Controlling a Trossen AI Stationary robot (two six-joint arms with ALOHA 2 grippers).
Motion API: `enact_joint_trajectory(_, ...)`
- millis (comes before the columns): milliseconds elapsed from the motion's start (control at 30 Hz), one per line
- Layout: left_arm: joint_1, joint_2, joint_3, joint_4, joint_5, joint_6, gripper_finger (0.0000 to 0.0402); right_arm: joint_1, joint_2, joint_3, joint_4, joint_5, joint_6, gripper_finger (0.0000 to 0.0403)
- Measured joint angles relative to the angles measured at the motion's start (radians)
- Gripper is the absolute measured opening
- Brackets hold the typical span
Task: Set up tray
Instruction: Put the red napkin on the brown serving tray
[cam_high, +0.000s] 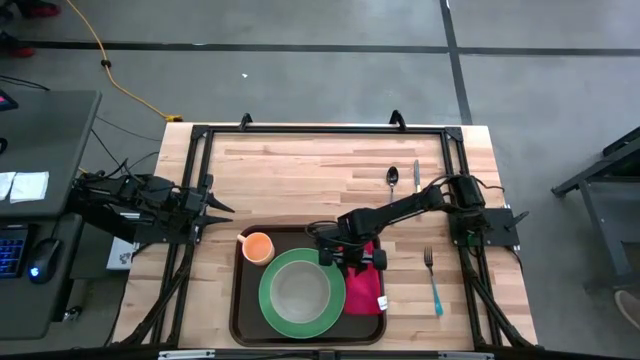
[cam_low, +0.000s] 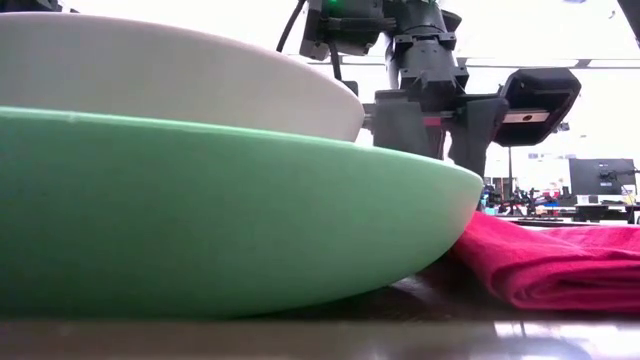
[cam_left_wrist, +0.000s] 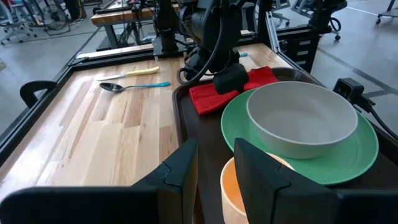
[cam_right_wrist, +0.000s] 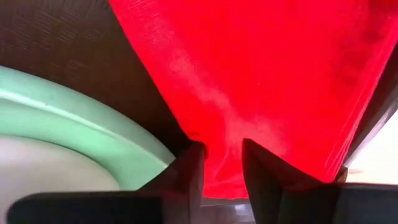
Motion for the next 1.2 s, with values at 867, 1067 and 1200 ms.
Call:
enact_joint_trajectory(867,0.0,0.0,0.0,0.001,0.01,-0.004,0.0136,-0.002,0.0,0.0,-0.022,-0.052,-0.06,0.0124)
enact_joint_trajectory(1067,0.0,0.0,0.0,0.005,0.032,-0.005,0.0136,-0.003,0.0,0.0,-0.054,-0.04,-0.06,0.0124)
enact_joint_trajectory(1200,0.0,0.0,0.0,0.005,0.034,-0.005,0.0136,-0.008,-0.004,0.0,-0.052,-0.019,-0.047,0.0123)
